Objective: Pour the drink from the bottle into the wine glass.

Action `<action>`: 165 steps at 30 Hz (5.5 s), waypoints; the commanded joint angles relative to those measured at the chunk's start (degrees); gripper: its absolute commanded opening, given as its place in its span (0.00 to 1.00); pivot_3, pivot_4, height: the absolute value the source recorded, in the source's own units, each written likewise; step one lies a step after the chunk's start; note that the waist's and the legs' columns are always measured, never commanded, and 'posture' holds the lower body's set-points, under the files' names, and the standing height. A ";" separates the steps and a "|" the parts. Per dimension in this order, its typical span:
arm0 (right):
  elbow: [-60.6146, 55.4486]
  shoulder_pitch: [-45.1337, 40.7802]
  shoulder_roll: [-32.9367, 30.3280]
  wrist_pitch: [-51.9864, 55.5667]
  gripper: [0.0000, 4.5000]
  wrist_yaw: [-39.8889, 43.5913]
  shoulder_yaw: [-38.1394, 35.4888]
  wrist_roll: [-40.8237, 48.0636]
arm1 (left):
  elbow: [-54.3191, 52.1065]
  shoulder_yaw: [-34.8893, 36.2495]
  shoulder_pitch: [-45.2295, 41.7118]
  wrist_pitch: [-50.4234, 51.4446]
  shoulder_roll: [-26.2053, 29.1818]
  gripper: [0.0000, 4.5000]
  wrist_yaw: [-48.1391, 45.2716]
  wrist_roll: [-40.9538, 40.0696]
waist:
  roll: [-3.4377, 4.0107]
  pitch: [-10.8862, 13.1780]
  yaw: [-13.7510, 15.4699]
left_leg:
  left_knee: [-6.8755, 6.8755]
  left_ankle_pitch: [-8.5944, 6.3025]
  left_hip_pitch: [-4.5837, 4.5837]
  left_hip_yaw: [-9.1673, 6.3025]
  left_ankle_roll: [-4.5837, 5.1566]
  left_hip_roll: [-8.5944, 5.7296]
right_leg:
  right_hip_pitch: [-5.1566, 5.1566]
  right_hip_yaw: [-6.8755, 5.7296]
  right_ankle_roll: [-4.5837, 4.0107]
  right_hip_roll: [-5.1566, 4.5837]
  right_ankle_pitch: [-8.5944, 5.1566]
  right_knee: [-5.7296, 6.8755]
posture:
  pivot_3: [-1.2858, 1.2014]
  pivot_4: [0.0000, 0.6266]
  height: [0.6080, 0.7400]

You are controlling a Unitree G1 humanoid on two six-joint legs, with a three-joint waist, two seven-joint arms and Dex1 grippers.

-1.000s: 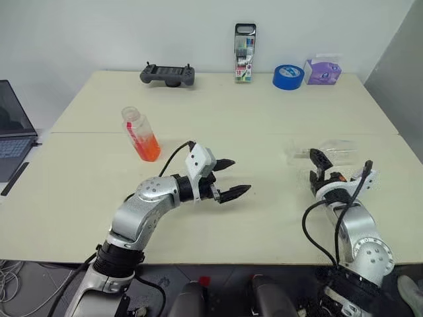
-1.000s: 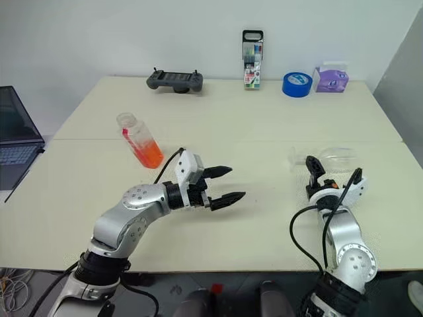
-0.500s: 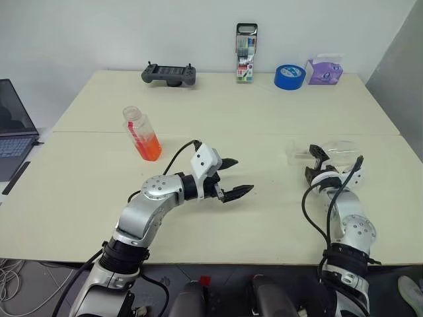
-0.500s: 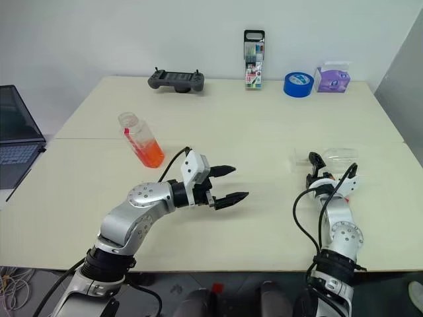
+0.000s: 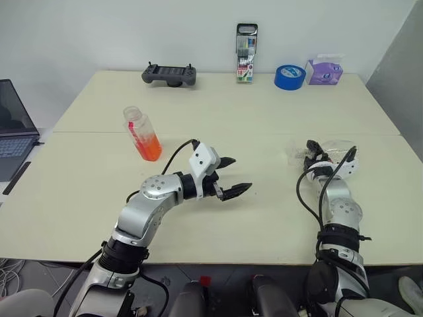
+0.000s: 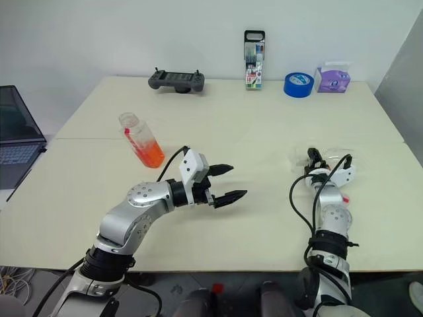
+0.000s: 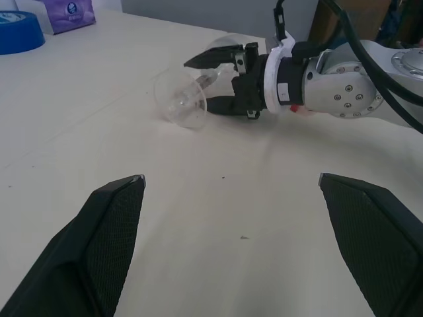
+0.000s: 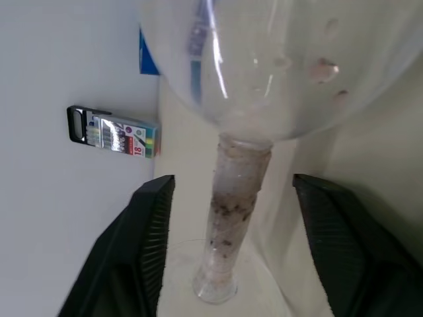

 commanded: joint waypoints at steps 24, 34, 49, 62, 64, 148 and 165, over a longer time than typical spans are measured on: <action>3.10 -5.22 2.63 -26.16 0.04 19.17 46.53 -57.30 | -15.11 27.14 15.71 9.56 12.88 1.00 5.10 -11.30 | -0.15 0.12 -0.53 | -0.76 0.01 0.21 0.21 -0.04 0.54 | -0.52 0.71 -0.06 0.21 0.04 -0.02 | 0.52 0.24 1.00; 23.28 -5.96 5.00 -37.81 0.04 19.55 43.76 -62.80 | -20.08 31.07 21.72 14.19 13.50 1.00 8.97 -16.11 | -0.27 0.09 -0.54 | -0.74 0.01 0.38 0.39 -0.07 0.56 | -0.42 0.87 -0.24 0.25 0.15 -0.08 | 0.52 0.24 1.00; 22.81 -2.95 3.76 -36.60 0.20 21.31 43.07 -65.96 | -14.09 26.43 16.98 10.75 13.87 1.00 9.91 -12.68 | -0.33 0.05 -0.39 | -0.78 0.01 0.72 0.31 -0.08 0.58 | -0.06 0.79 -0.26 0.29 0.15 -0.10 | 0.52 0.24 1.00; 6.75 3.09 0.72 -28.21 0.99 27.05 44.14 -66.15 | -5.33 30.03 19.33 3.07 10.46 1.00 13.35 -8.73 | -0.34 0.04 -0.36 | -0.82 0.01 0.69 0.33 -0.08 0.59 | -0.08 0.82 -0.26 0.27 0.14 -0.15 | 0.52 0.24 1.00; -2.23 6.47 -1.51 -23.17 0.99 28.69 44.54 -66.01 | -3.49 30.60 19.97 0.24 9.20 1.00 14.58 -7.14 | -0.35 0.04 -0.29 | -0.82 0.00 0.67 0.33 -0.09 0.59 | -0.09 0.82 -0.26 0.25 0.14 -0.20 | 0.52 0.24 1.00; -44.69 -31.95 -28.73 65.20 1.00 36.30 27.37 -18.30 | 54.26 27.18 -17.47 -37.56 6.70 0.81 8.98 5.18 | -0.45 0.05 0.16 | -0.66 0.00 -0.43 0.22 -0.05 0.55 | -1.05 0.44 -0.26 0.17 0.18 -0.05 | 0.52 0.24 1.00; -57.83 -4.51 -38.59 42.01 1.00 42.66 19.98 -23.84 | 47.47 19.41 -26.76 -37.93 8.58 0.39 5.54 11.56 | -0.61 0.09 1.09 | -0.07 -0.01 -1.03 -0.05 -0.05 0.41 | -1.07 -0.33 -0.24 0.17 0.18 -0.11 | 0.52 0.24 1.00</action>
